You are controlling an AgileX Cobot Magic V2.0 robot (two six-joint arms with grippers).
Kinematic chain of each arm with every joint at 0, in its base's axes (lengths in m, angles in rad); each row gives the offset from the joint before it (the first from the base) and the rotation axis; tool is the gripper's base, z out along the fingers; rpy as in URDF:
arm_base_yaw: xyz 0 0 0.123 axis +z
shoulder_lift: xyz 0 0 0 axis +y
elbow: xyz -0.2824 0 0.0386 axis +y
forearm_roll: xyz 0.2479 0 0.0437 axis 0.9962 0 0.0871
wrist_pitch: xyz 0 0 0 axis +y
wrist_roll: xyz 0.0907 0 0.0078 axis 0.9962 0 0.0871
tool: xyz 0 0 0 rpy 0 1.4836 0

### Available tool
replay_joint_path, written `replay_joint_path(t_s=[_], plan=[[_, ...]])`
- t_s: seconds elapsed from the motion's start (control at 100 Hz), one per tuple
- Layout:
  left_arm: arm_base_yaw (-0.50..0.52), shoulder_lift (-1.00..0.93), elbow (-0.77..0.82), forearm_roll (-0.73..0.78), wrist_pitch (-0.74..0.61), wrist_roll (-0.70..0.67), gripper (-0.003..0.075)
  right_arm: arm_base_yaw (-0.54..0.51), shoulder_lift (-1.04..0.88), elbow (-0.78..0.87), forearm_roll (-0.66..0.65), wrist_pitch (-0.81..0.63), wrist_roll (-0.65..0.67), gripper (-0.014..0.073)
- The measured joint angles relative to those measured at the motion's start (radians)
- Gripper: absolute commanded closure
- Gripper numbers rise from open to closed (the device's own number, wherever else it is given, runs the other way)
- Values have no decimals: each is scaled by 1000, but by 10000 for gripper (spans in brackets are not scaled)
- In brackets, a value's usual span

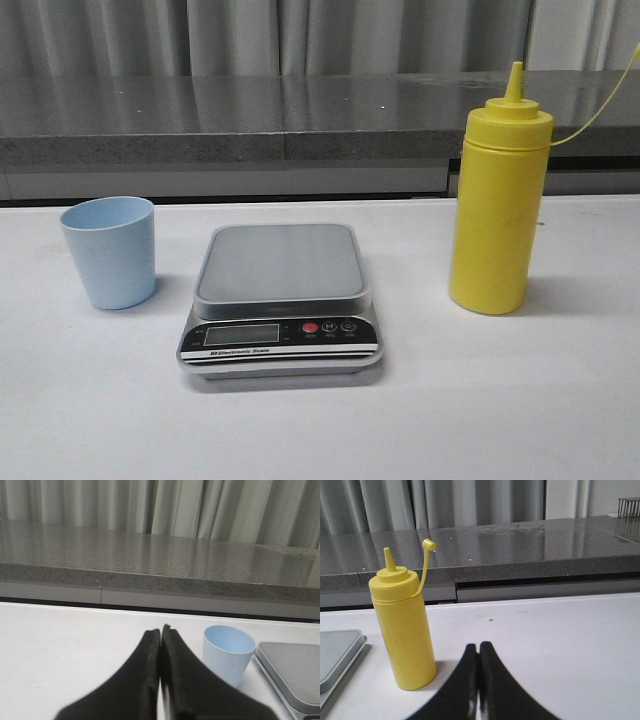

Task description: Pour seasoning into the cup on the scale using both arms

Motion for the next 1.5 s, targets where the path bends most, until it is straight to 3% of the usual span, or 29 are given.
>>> replay_joint_path(t_s=[0.2,0.64,0.74,0.93,1.03,1.29,1.5], plan=[[0,76,-142,-4,109,0,740,0,0,0,0,-9,0,662],[0,577,-426,55,195,2,731,0,0,0,0,-11,0,662],[0,697,-483,56,195,2,666,0,0,0,0,-11,0,662],[0,876,-584,58,195,3,370,0,0,0,0,-11,0,662],[0,953,-636,58,195,3,270,0,0,0,0,-11,0,662],[-52,1160,-778,46,198,3,257,0,0,0,0,-11,0,662],[-129,1346,-919,44,288,3,257,0,0,0,0,-11,0,662]])
